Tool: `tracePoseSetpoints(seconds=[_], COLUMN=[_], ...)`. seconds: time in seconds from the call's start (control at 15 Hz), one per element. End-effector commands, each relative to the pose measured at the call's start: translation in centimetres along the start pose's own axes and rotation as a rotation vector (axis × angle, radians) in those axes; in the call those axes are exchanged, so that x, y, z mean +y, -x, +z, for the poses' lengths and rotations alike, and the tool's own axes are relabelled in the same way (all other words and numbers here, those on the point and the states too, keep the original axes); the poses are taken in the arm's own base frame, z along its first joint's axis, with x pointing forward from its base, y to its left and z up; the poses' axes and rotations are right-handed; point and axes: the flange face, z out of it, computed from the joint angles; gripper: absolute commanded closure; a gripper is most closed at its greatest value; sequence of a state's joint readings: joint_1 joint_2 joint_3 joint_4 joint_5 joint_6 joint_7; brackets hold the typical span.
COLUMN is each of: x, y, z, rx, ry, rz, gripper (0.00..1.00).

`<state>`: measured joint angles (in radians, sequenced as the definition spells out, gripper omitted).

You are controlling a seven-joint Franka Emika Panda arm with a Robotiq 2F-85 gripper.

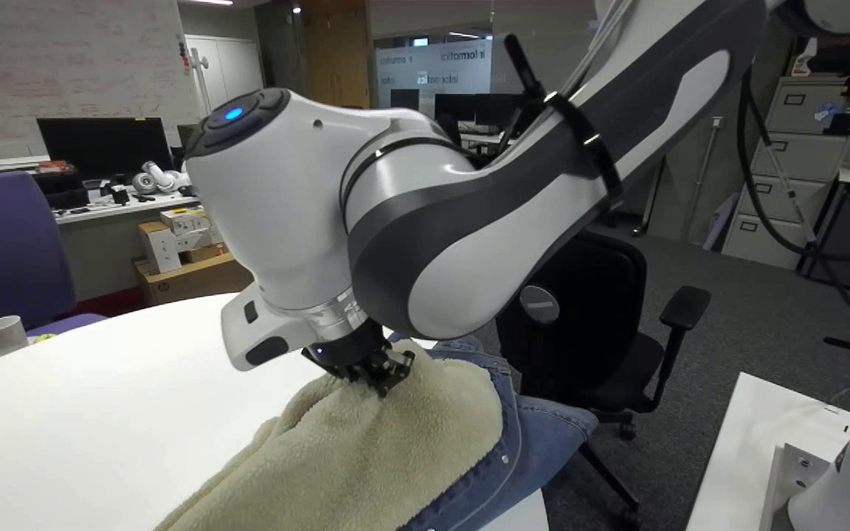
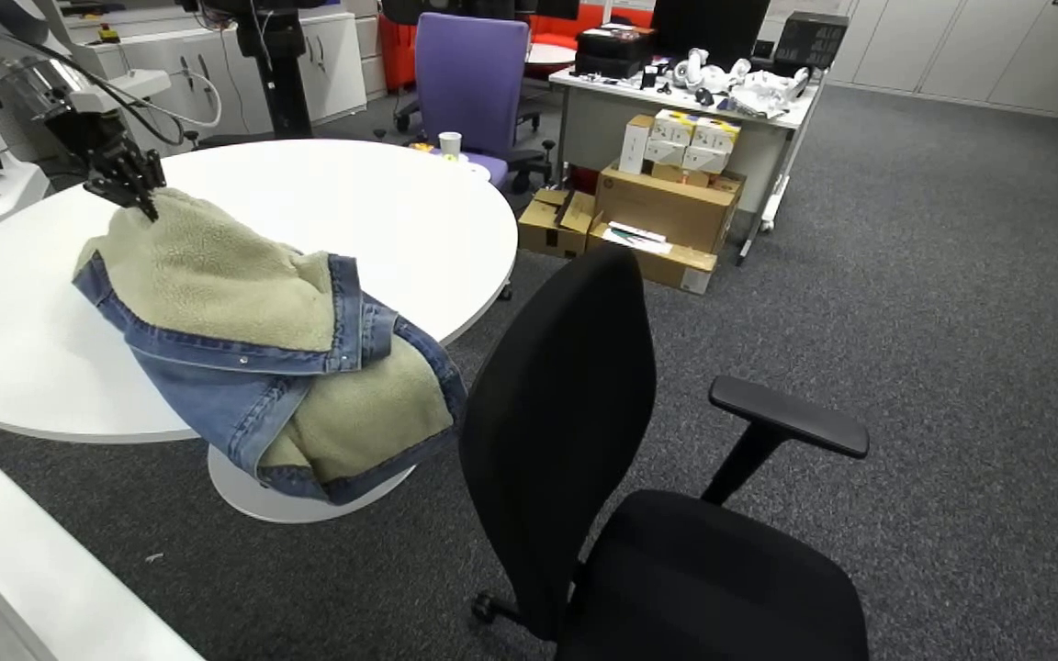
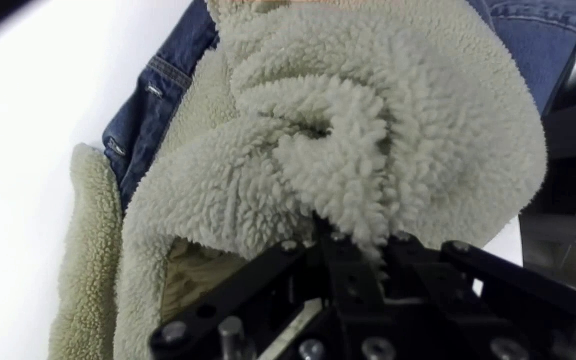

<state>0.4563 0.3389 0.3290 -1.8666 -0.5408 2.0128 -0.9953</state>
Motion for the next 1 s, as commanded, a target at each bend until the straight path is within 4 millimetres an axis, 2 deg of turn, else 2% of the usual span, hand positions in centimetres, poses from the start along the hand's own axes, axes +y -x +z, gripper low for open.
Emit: tracePoseSetpoints(seconds=[0.0, 0.2, 0.6, 0.93], x=[-2.0, -2.3, -3.2, -6.7], y=[3.3, 1.9, -1.2, -4.0], z=[-0.2, 0.5, 0.1, 1.7], rx=[-0.122, -0.078, 0.058, 0.172], ry=[0.003, -0.017, -0.09, -0.264], rz=[0.09, 0.143, 0.163, 0.07], gripper=[0.97, 0.97, 0.97, 0.97])
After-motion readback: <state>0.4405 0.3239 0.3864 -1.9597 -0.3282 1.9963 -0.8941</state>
